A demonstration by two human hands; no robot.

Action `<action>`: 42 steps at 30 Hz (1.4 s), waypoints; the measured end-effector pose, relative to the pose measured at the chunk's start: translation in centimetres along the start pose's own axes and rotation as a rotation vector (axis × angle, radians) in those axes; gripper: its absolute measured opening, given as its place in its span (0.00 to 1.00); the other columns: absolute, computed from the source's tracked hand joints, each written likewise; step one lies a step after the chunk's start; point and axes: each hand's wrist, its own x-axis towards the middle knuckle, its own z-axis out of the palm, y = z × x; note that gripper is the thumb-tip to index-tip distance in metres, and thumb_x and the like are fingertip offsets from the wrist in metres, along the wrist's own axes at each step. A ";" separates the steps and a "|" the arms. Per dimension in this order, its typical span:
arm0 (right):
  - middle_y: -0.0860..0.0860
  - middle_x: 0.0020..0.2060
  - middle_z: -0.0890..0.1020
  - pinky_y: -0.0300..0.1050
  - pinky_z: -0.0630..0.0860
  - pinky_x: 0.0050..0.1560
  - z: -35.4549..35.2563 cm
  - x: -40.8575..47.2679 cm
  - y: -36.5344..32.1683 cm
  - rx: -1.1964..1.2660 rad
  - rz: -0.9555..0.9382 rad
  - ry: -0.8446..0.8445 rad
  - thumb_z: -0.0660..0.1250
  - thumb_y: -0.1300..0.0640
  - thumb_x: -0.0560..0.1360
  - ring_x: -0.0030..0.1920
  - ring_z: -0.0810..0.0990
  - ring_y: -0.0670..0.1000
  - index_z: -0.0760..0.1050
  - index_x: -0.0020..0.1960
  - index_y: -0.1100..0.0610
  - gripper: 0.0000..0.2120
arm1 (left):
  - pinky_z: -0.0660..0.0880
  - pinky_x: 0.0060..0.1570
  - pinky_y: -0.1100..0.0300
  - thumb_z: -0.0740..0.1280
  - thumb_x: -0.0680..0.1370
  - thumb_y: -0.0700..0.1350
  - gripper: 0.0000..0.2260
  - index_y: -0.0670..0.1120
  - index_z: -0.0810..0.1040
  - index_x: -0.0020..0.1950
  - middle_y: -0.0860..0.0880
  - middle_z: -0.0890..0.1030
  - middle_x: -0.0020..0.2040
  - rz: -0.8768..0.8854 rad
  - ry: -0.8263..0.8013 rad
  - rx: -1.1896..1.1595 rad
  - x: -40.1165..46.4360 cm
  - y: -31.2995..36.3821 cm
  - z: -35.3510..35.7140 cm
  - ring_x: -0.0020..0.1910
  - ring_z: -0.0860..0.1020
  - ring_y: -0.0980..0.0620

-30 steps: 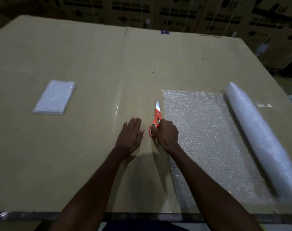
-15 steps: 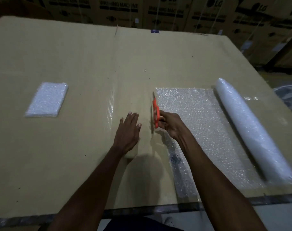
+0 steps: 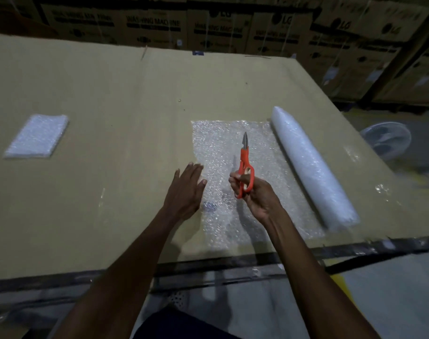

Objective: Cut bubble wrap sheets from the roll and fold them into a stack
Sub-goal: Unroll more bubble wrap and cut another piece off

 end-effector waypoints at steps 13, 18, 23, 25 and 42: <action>0.51 0.29 0.75 0.38 0.66 0.24 -13.4 -14.5 1.3 -0.355 0.052 0.070 0.75 0.33 0.65 0.25 0.69 0.47 0.81 0.46 0.57 0.27 | 0.44 0.77 0.44 0.50 0.85 0.59 0.30 0.41 0.53 0.81 0.44 0.51 0.82 -0.100 -0.225 0.057 -7.4 11.5 5.9 0.81 0.47 0.47; 0.52 0.30 0.77 0.37 0.66 0.27 -14.1 -18.1 3.5 -0.429 0.101 0.112 0.76 0.27 0.58 0.25 0.70 0.47 0.83 0.49 0.62 0.40 | 0.45 0.77 0.40 0.48 0.85 0.58 0.30 0.40 0.53 0.81 0.42 0.52 0.82 -0.084 -0.245 0.080 -6.2 11.9 6.2 0.81 0.47 0.45; 0.52 0.28 0.75 0.38 0.65 0.26 -15.0 -19.7 4.7 -0.412 0.199 0.172 0.75 0.33 0.65 0.24 0.70 0.48 0.83 0.46 0.61 0.30 | 0.44 0.77 0.40 0.47 0.85 0.59 0.31 0.40 0.51 0.81 0.42 0.50 0.82 -0.080 -0.285 0.153 -4.3 10.7 6.6 0.81 0.46 0.45; 0.53 0.29 0.75 0.38 0.65 0.25 -15.5 -20.1 5.3 -0.413 0.239 0.181 0.76 0.33 0.65 0.24 0.71 0.48 0.82 0.47 0.64 0.33 | 0.42 0.77 0.41 0.47 0.85 0.60 0.31 0.41 0.50 0.82 0.44 0.48 0.83 -0.091 -0.298 0.168 -4.2 10.2 6.8 0.81 0.45 0.46; 0.50 0.27 0.75 0.37 0.64 0.24 -15.2 -18.7 4.9 -0.430 0.246 0.197 0.75 0.28 0.61 0.24 0.69 0.47 0.83 0.49 0.65 0.40 | 0.41 0.78 0.44 0.46 0.84 0.62 0.34 0.41 0.47 0.82 0.44 0.45 0.83 -0.082 -0.259 0.140 -4.7 9.7 7.2 0.81 0.43 0.49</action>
